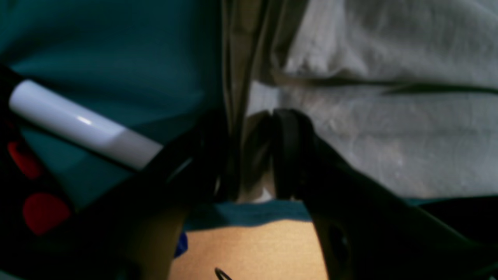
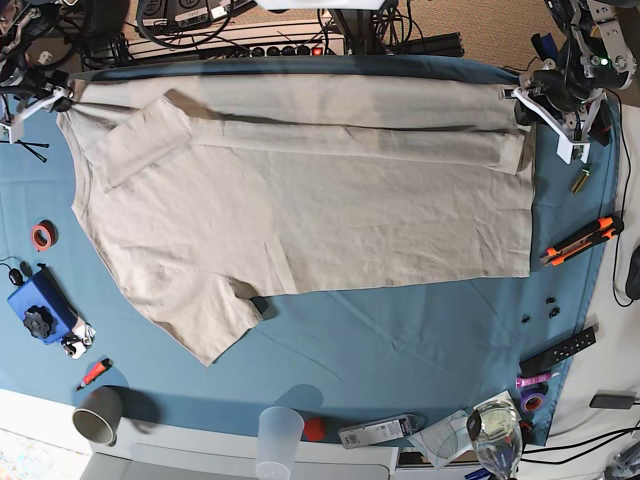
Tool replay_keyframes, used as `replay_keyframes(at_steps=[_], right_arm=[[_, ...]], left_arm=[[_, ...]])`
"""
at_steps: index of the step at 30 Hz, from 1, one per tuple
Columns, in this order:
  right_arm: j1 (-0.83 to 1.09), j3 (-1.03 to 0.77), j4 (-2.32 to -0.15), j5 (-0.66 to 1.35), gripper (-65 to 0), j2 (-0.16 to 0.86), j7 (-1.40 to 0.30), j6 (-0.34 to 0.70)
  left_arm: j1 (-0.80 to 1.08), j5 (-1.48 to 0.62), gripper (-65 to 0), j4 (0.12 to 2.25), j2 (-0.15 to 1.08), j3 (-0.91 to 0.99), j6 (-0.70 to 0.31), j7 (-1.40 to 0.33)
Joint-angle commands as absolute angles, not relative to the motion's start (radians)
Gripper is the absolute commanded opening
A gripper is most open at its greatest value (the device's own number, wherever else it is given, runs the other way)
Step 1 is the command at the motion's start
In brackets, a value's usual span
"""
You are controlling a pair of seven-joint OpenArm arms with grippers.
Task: Fold the T-shirt properly
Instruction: 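Release the right gripper and move it to the sleeve near the hem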
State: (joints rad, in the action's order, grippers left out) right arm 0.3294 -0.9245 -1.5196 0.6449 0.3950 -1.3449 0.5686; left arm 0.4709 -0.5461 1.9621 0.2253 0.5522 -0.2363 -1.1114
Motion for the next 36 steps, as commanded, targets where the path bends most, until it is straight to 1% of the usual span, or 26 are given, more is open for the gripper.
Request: replay_keyframes(at_steps=[1, 5, 7, 11, 13, 17, 19, 23, 26, 29, 31, 33, 36], right_arm=[[0.332, -0.932, -1.532, 0.636, -48.9, 0.437, -1.337, 0.557], [0.332, -0.932, -1.532, 0.644, -48.9, 0.497, -1.336, 0.505], [0.332, -0.932, -1.532, 0.684, -48.9, 0.526, -1.336, 0.488], [0.330, -0.932, -1.532, 0.793, -48.9, 0.572, -1.336, 0.488], [0.314, -0.932, -1.532, 0.804, -48.9, 0.582, -1.330, 0.490], [0.234, -0.932, -1.532, 0.804, -48.9, 0.579, -1.280, 0.490], [0.177, -0.932, -1.532, 0.803, -48.9, 0.579, -1.250, 0.490], [0.044, -0.915, -1.531, 0.779, -48.9, 0.579, -1.246, 0.494], [-0.035, -0.841, -1.530, 0.687, -48.9, 0.579, -1.228, 0.493], [-0.083, -0.714, -1.530, 0.588, -48.9, 0.579, -1.130, 0.479], [-0.121, -0.615, -1.530, 0.501, -48.9, 0.579, -1.071, 0.443], [-0.174, -0.517, -1.520, 0.423, -48.9, 0.579, -1.048, 0.396], [-0.279, -0.396, -1.432, 0.365, -48.9, 0.579, -1.019, 0.369]], left_arm=[[0.473, -0.554, -41.9, 1.986, 0.239, 0.561, -0.237, -1.099], [0.474, -0.542, -41.9, 2.034, 0.239, 0.561, -0.237, -1.099], [0.474, -0.517, -41.9, 2.067, 0.239, 0.561, -0.237, -1.099], [0.474, -0.490, -41.9, 2.115, 0.239, 0.561, -0.237, -1.091], [0.474, -0.490, -41.9, 2.118, 0.238, 0.561, -0.236, -1.061], [0.472, -0.491, -41.9, 2.119, 0.238, 0.561, -0.236, -0.932], [0.467, -0.491, -41.9, 2.122, 0.239, 0.561, -0.236, -0.926], [0.468, -0.540, -41.9, 2.134, 0.238, 0.561, -0.237, -0.939], [0.468, -0.562, -41.9, 2.161, 0.238, 0.561, -0.237, -0.962], [0.468, -0.562, -41.9, 2.189, 0.238, 0.561, -0.242, -0.962], [0.468, -0.562, -41.9, 2.199, 0.238, 0.561, -0.291, -0.962], [0.469, -0.562, -41.9, 2.199, 0.238, 0.561, -0.330, -0.965], [0.470, -0.562, -42.0, 2.199, 0.238, 0.561, -0.334, -0.973]])
